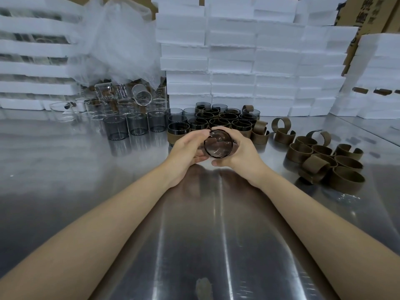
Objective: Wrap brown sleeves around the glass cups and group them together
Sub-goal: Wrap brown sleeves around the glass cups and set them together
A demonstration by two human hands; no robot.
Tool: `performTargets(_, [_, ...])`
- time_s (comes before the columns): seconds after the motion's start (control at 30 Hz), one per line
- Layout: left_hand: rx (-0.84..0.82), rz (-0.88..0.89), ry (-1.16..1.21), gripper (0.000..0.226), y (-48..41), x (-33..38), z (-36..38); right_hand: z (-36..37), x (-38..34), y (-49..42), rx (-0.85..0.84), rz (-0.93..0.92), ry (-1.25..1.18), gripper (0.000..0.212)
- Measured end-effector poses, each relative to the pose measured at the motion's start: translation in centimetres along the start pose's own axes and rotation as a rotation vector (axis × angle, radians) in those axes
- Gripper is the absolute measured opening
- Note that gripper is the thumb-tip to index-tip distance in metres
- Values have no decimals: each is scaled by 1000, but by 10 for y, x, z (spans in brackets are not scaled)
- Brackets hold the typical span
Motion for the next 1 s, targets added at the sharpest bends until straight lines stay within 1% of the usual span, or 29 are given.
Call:
performTargets(0.07, [8,-31,24,40,-1,-1,-2,1,1,1,-12,31,-38,82])
performTargets(0.13, [-3,-33,44,48,-1,-1,-3,6,5,4,-38,122,-147,74])
performTargets(0.23, [-53,57,-104,52,2,5,3,24,14,11,-133,334,-430,53])
performTargets(0.3, [-71,141,-210,57,4,9,7,35,20,18,-213,511,-642,45])
performTargets(0.37, [-95,227,-314,74,8,14,12,44,21,26,-286,649,-789,47])
performTargets(0.43, [-160,286,-325,87,14,17,21,50,23,31,-337,710,-828,50])
performTargets(0.47, [-174,314,-314,89,17,20,23,52,24,33,-347,722,-830,51])
performTargets(0.5, [-163,342,-311,86,18,22,21,53,25,34,-352,726,-828,51])
performTargets(0.63, [-80,406,-355,54,18,28,15,56,24,33,-364,730,-793,61])
performTargets(0.83, [-43,400,-334,20,16,30,12,56,32,32,-343,752,-758,70])
performTargets(0.9, [-20,393,-313,14,15,30,10,57,32,32,-352,748,-739,68])
performTargets(1.0, [13,394,-280,21,13,32,5,57,32,34,-375,751,-718,62])
Point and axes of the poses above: each hand's wrist, its own y-axis away from the middle knuckle, its own z-axis out of the palm, x = y × z, the point moved 10 cm from there along -y, towards the middle knuckle, and after that the axes turned 6 degrees about x, right-handed, at the moved point
